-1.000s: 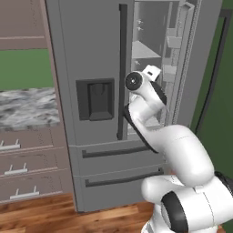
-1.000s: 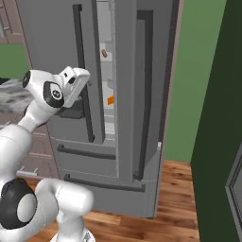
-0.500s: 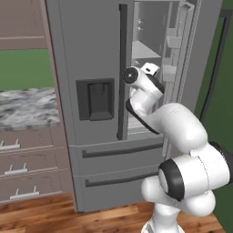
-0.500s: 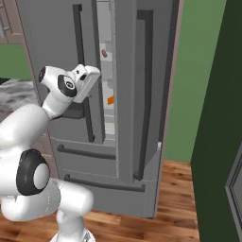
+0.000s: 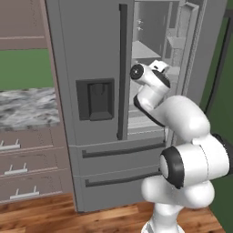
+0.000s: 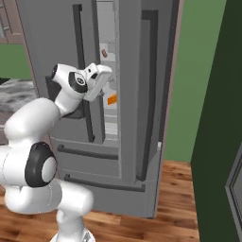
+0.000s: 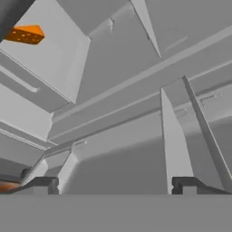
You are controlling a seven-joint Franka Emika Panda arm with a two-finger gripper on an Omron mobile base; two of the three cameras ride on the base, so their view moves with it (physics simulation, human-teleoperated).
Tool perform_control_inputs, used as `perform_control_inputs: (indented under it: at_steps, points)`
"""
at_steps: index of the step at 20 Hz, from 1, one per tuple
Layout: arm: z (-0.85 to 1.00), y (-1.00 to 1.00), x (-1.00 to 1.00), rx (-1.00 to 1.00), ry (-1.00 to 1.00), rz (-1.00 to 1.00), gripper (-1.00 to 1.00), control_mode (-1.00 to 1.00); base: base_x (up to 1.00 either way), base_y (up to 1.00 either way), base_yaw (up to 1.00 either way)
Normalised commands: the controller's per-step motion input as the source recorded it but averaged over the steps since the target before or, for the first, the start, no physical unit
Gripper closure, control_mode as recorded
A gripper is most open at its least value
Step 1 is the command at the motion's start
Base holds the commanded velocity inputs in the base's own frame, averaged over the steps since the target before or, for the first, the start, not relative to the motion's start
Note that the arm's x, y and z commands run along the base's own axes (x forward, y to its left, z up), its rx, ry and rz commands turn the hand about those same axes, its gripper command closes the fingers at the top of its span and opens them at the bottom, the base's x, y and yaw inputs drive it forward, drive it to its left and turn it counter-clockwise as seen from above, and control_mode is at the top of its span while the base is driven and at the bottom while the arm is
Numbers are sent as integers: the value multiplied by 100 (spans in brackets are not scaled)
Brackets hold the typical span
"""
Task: Retrieve the sausage and cheese from the fridge and place them on the cutting board on the counter.
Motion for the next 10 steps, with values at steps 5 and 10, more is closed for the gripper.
perform_control_inputs:
  at_steps: [5, 10]
  points:
    - [-1, -84, -13, 0, 0, -17, -100, -100, 0, 0, 0]
    - [-3, -100, -65, 0, 0, -25, -100, -100, 0, 0, 0]
